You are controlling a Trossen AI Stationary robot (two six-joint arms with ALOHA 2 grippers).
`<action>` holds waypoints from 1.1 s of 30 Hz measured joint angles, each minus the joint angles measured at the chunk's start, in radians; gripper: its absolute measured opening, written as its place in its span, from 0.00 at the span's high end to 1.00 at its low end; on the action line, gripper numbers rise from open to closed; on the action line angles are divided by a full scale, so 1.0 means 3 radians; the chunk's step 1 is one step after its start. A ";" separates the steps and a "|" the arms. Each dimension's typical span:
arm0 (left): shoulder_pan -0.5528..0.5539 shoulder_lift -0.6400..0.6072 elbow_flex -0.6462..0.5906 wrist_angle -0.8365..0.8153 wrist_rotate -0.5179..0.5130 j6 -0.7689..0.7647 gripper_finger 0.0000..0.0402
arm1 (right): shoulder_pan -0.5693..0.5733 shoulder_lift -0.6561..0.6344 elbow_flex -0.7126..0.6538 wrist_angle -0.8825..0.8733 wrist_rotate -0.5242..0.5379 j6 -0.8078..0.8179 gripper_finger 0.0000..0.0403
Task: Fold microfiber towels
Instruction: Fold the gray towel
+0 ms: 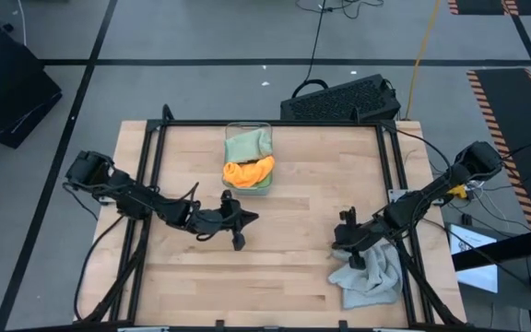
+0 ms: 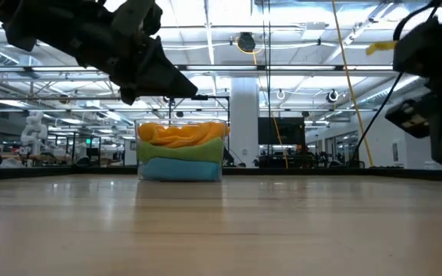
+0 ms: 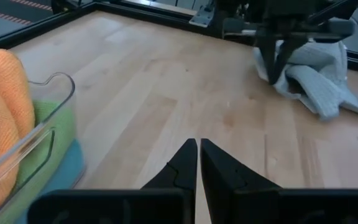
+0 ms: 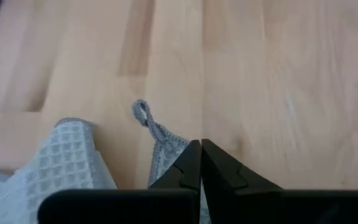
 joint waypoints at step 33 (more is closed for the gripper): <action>-0.0094 -0.0001 0.0035 0.1475 0.0064 0.0859 0.35 | -0.0529 0.0183 0.0725 0.1855 0.1253 -0.1990 1.00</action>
